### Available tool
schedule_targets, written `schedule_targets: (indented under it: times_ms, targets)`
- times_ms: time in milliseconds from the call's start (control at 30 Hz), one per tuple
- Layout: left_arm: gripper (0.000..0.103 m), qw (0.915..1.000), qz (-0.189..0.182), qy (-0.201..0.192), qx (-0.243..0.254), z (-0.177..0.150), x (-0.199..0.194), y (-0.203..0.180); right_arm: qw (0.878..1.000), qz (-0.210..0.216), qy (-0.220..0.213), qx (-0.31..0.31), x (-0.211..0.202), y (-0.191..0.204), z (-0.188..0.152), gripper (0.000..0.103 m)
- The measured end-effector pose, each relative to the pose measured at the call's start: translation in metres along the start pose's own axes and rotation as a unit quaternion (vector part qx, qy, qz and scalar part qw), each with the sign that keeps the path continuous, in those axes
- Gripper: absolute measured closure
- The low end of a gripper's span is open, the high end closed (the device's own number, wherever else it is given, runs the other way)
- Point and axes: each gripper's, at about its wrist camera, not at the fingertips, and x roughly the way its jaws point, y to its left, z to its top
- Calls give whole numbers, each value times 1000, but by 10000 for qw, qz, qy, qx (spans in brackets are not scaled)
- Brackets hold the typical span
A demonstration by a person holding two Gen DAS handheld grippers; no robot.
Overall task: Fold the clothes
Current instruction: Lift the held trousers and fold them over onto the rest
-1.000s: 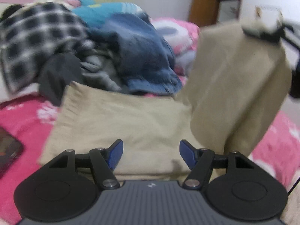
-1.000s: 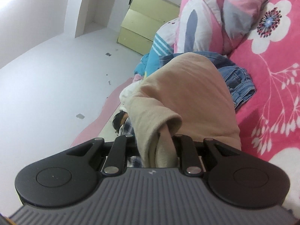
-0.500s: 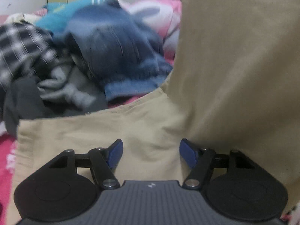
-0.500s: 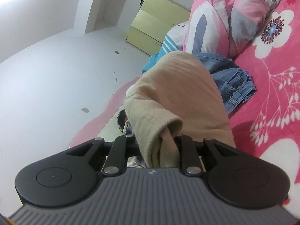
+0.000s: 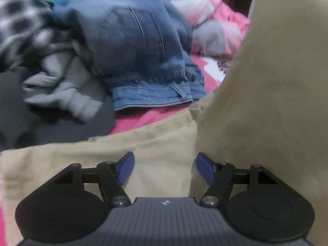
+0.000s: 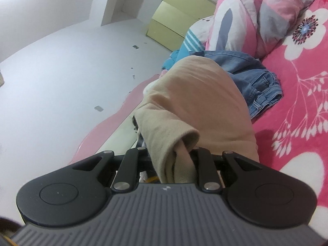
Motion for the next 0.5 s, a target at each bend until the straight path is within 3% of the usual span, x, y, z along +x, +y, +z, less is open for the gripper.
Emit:
schedule_targets:
  times_ms: [133, 233, 433, 500]
  targets:
    - [34, 9995, 20, -139, -273, 18, 14, 3, 10000, 88, 43, -3, 0, -4, -1, 87]
    - [35, 9959, -146, -195, -874, 23, 13, 18, 9998, 166, 51, 13, 0, -6, -1, 87]
    - [34, 9910, -359, -537, -1169, 7, -46, 38, 9999, 86, 66, 42, 8, -3, 4, 87]
    - [33, 9880, -536, -721, -1257, -10, -82, 51, 9999, 73, 128, 35, 16, 1, 7, 87]
